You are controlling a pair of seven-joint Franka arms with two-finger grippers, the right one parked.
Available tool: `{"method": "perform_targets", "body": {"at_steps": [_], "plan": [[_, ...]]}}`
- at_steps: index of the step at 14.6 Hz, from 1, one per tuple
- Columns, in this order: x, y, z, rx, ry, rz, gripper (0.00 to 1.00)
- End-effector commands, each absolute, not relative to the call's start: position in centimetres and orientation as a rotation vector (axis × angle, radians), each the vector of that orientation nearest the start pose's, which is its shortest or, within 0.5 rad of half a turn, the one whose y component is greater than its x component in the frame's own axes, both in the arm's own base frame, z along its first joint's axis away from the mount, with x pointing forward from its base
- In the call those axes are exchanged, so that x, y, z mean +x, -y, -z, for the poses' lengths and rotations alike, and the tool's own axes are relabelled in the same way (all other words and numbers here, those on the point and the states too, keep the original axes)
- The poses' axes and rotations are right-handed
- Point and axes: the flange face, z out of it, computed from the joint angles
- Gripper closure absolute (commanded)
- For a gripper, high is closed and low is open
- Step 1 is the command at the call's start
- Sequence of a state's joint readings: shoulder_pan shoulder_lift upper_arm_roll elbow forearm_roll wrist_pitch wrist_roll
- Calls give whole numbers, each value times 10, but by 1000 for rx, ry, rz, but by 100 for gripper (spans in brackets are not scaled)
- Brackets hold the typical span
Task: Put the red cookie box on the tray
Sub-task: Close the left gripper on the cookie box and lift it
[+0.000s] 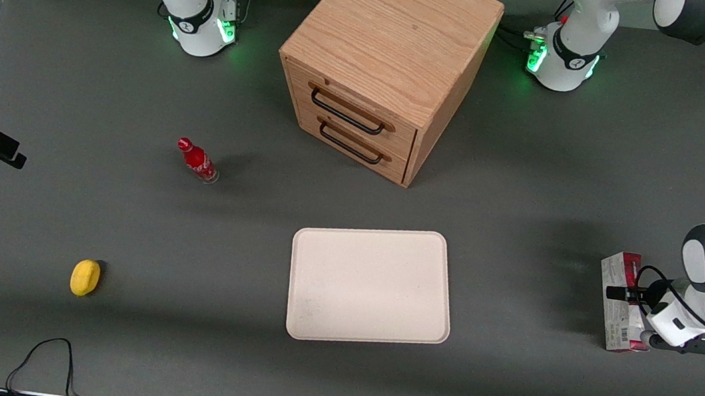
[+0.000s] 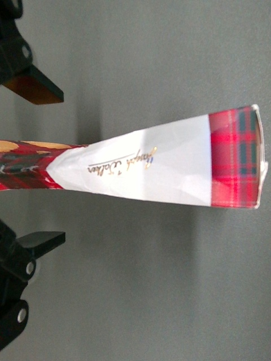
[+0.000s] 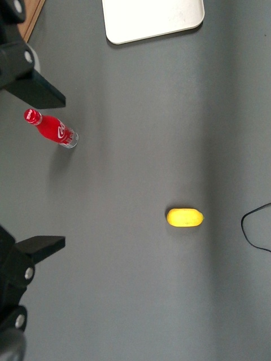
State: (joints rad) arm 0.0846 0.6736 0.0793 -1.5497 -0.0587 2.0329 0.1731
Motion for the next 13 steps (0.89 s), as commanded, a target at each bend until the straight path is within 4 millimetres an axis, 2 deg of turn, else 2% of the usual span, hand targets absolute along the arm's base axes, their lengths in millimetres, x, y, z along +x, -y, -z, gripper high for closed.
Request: {"method": "perform_targets", "body": {"at_steps": [1,3,10,12,13], "plan": [[673,-100,-245,-3161,22,-275,98],[674,-93,-245,-3158,6,-276,100],[673,-91,-246,-3159,-2,-283,100],[672,-89,-263,-3160,1,-290,100],[669,-88,-279,-3163,3,-307,100]]}}
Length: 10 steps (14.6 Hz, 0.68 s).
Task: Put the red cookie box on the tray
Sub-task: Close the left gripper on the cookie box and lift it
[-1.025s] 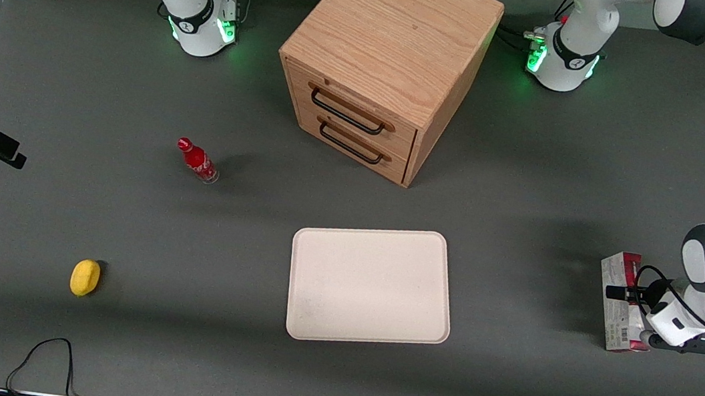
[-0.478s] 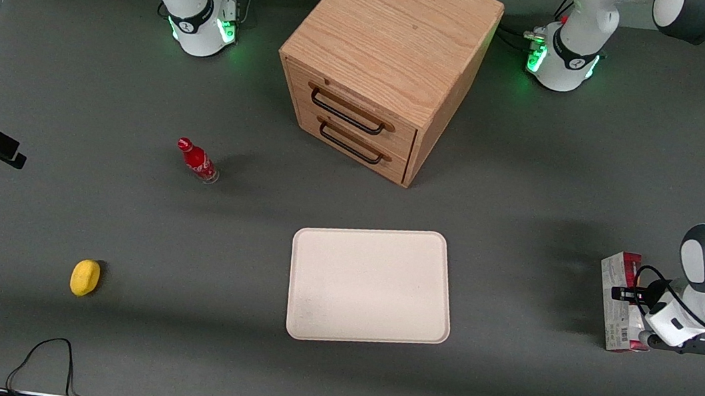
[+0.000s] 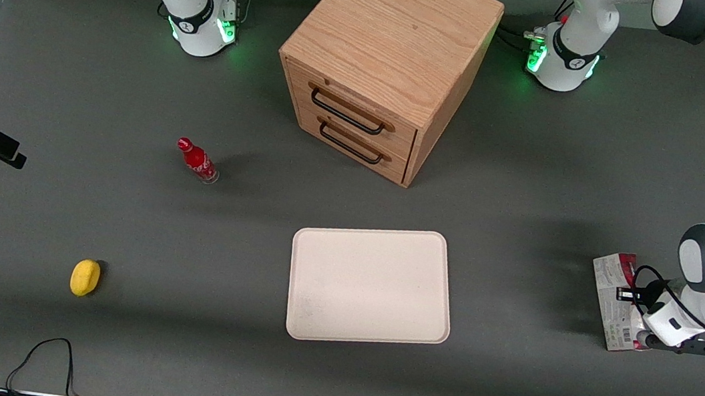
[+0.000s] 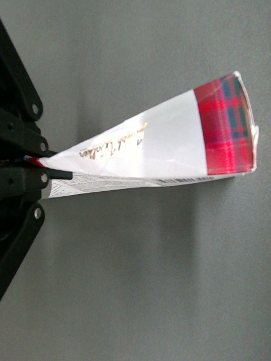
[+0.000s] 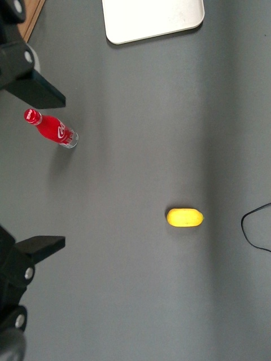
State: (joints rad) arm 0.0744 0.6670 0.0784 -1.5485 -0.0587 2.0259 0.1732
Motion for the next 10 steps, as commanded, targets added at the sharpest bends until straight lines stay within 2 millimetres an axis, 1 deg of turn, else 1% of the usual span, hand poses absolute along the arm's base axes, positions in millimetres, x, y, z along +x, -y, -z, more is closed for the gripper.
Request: {"method": "perform_targets", "body": {"at_steps": [1,2,3,5,6,8,9,10], "plan": [[665,-87,-303,-3165,11,-321,100],[659,-76,-332,-3164,22,-346,100],[650,-62,-367,-3152,63,-370,100],[626,-42,-436,-3119,120,-395,100],[613,-28,-467,-3113,121,-409,100],[580,-11,-529,-3109,152,-410,100],[563,-2,-554,-3110,144,-413,100],[547,1,-576,-3112,142,-404,100]]}}
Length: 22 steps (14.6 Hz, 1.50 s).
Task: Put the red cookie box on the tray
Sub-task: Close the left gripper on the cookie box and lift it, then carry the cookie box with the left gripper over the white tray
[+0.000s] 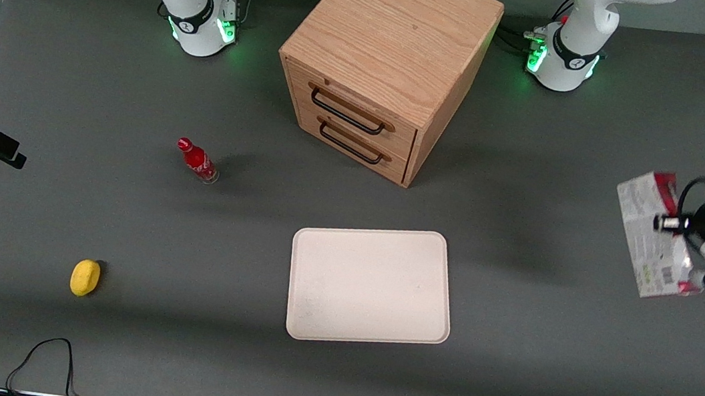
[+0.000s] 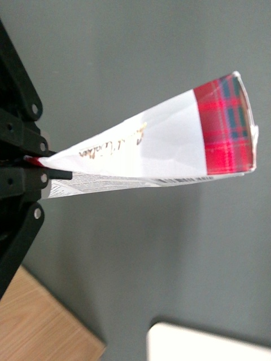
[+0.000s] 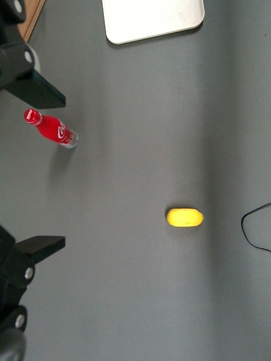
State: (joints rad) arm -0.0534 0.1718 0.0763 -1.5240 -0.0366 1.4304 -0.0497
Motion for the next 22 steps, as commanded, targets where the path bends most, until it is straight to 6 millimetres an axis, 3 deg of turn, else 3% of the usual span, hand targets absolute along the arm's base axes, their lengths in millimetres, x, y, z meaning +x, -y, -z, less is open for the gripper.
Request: {"method": "perform_targets", "body": {"at_steps": [1,4,6,8,10,17,19,20,22], "plan": [[533,6,-594,-3115,132,-395,100],[506,12,-618,-3125,108,-373,100],[504,22,-620,-3121,101,-367,100],[509,57,-613,-3101,144,-349,100],[526,109,-596,-3095,185,-308,100],[643,293,-494,-3190,398,-349,100],[664,327,-459,-3212,352,-237,100],[665,347,-438,-3210,308,-171,100],[669,364,-390,-3169,242,-110,100]]}}
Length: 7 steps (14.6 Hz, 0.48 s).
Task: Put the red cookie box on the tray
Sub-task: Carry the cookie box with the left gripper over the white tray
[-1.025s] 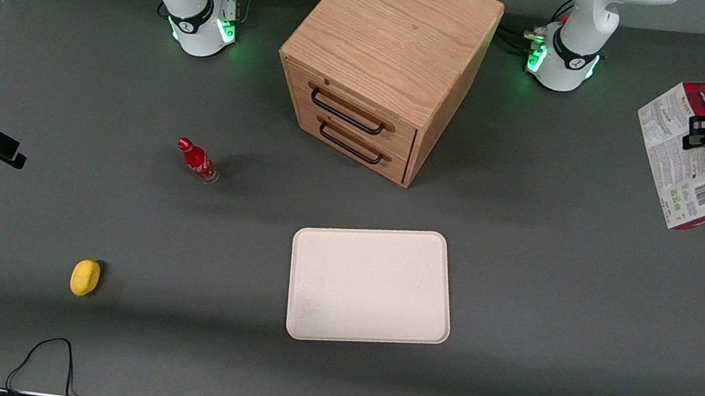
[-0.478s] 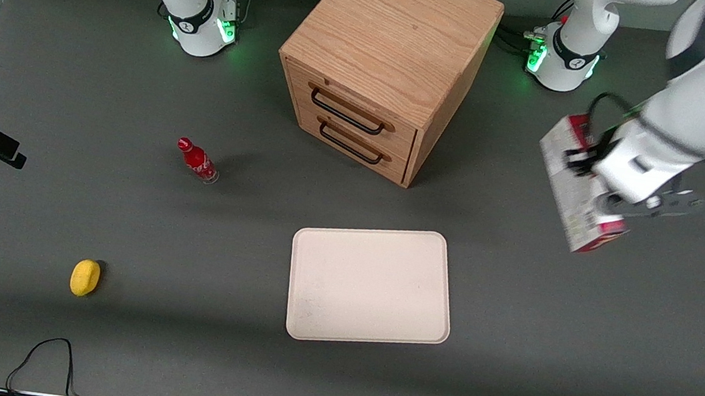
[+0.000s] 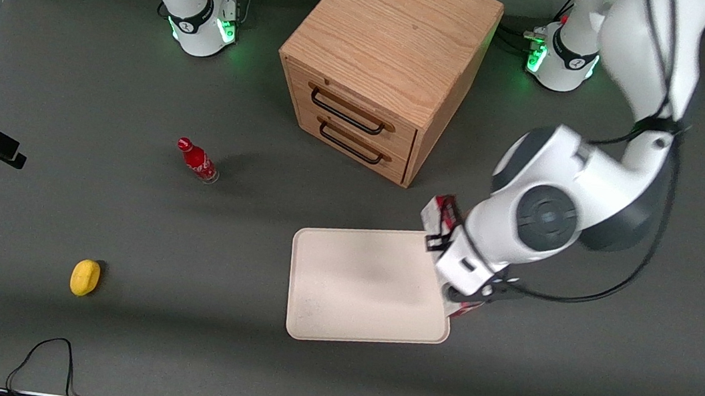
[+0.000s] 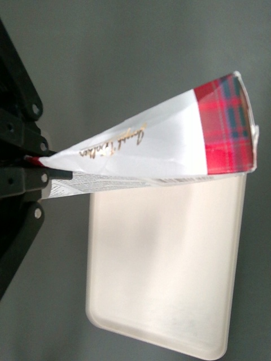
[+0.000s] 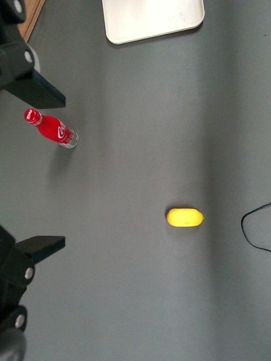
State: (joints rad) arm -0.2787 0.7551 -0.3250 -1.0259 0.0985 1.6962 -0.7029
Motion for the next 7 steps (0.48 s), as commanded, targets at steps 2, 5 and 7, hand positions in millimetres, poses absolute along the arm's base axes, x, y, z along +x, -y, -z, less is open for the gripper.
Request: {"method": "perform_targets", "body": {"at_steps": [2,5,7], "plan": [[670,365,-356,-3164,157,-124,100],[673,351,-318,-3133,88,-89,100],[670,351,-295,-3132,72,-78,100]]}}
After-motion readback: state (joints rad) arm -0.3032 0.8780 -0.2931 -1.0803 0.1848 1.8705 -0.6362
